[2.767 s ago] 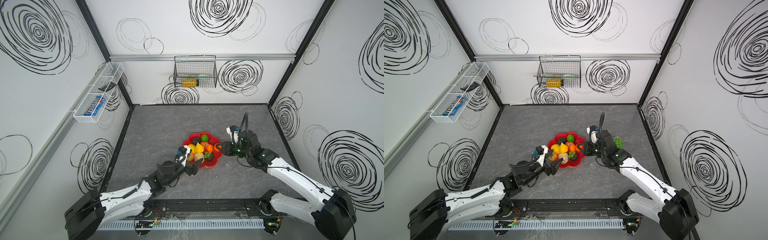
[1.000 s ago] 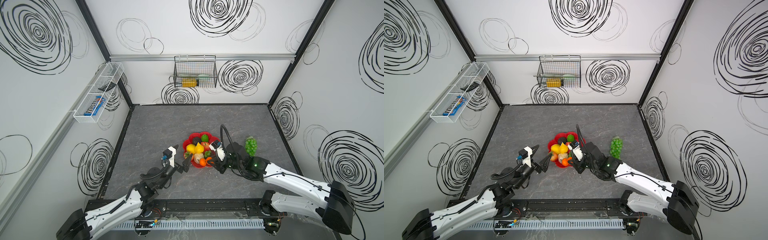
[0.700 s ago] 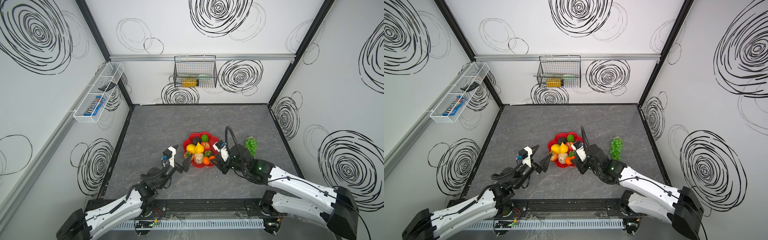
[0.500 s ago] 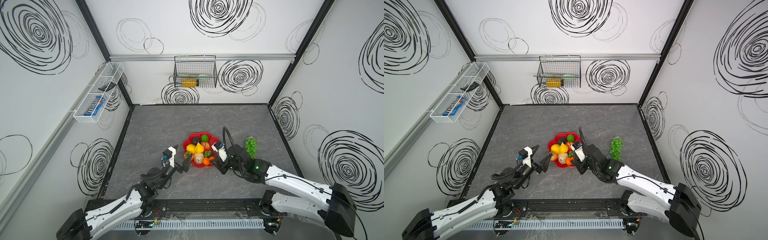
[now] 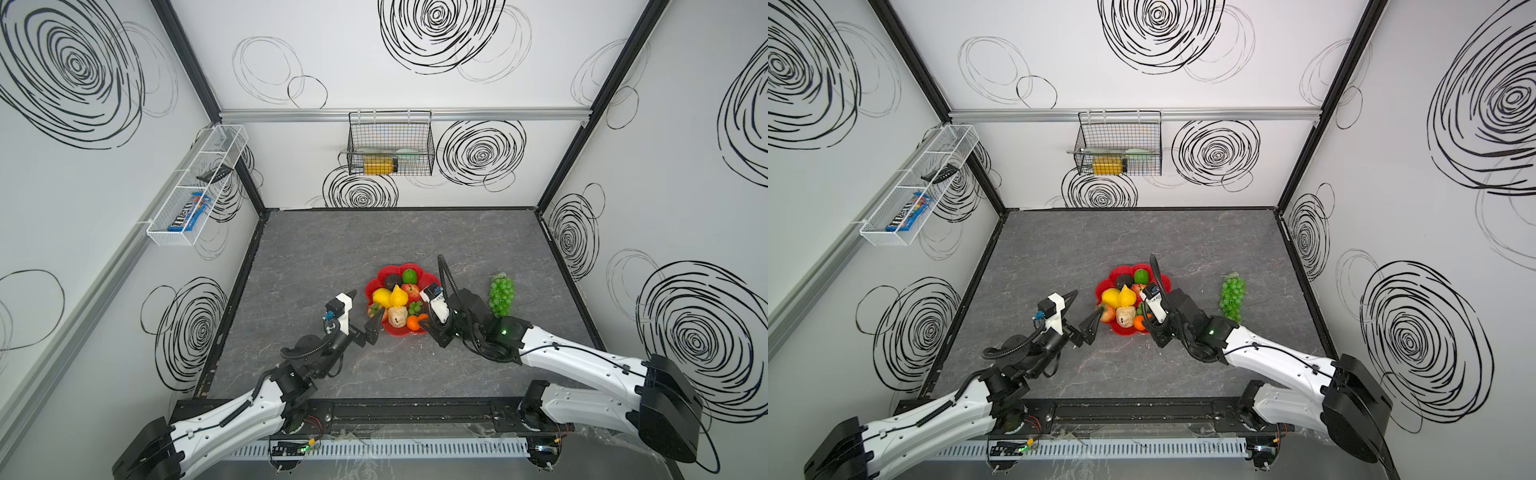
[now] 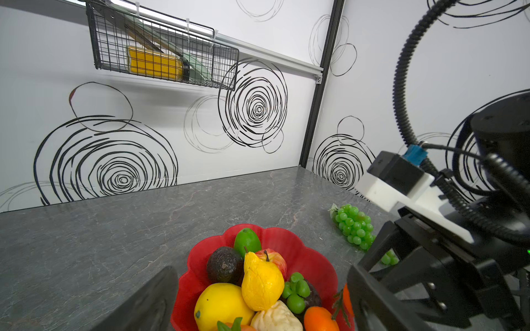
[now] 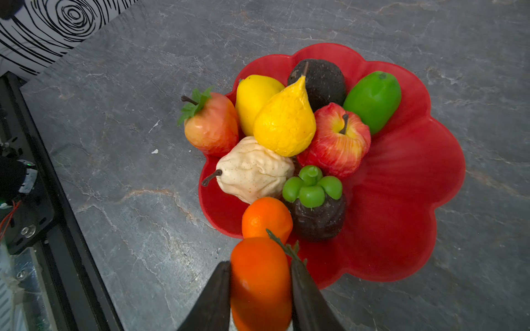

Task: Place and organize the fake fruits in the fruit bowl
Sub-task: 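Lower the kumquats into the bowl beside the pale pear and release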

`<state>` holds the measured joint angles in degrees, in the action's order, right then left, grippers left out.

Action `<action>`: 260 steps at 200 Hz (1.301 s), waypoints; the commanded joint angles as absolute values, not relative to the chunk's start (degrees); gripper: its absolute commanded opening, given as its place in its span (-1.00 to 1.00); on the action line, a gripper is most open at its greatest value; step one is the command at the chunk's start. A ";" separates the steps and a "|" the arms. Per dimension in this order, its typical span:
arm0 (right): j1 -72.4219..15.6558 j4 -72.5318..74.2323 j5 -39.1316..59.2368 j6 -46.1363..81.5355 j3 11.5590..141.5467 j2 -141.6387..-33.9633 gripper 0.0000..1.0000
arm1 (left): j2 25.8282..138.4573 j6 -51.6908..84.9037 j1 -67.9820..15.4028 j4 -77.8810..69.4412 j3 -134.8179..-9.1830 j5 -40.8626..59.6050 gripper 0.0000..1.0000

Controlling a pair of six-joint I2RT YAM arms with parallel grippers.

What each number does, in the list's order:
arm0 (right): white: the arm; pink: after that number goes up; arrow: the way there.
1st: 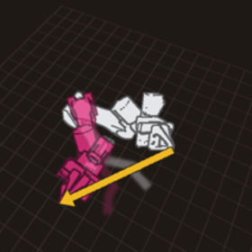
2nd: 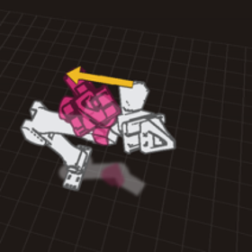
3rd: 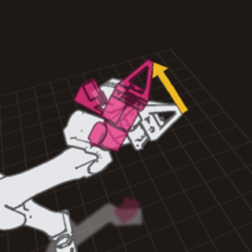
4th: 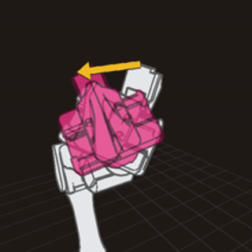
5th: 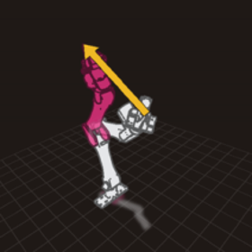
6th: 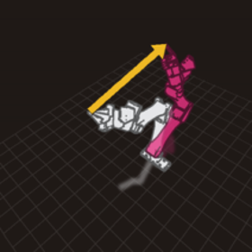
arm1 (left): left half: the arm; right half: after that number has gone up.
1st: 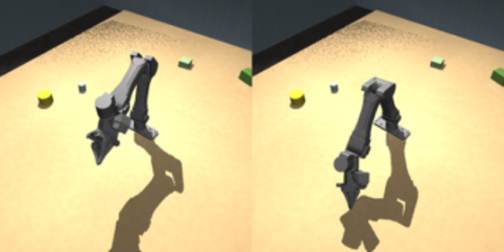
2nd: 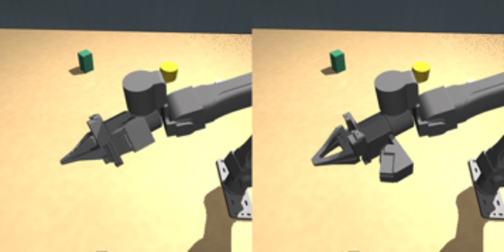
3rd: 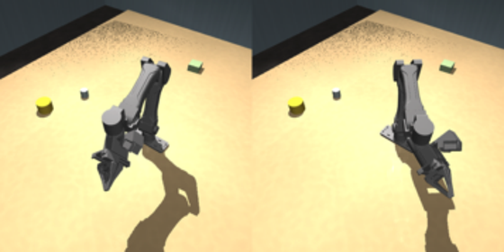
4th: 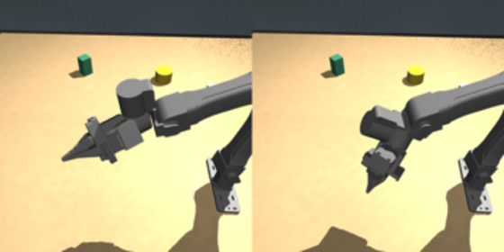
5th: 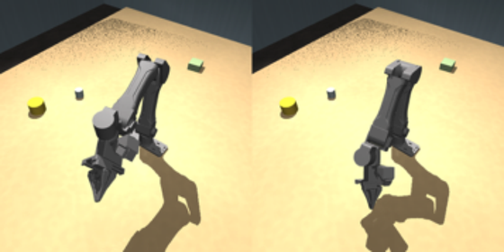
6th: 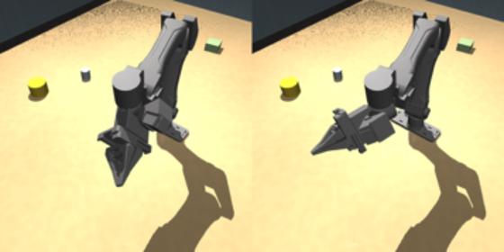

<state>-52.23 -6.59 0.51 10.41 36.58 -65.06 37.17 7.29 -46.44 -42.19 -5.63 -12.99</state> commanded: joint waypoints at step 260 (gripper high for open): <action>-33.89 -6.85 16.43 32.67 30.67 -59.80 -0.14 | 36.74 7.61 -46.30 -45.89 -5.41 -13.60 0.94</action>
<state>-38.50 -12.14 5.19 26.17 36.42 -61.80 37.01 7.31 -46.44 -42.19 -5.56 -13.34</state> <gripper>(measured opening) 0.448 0.966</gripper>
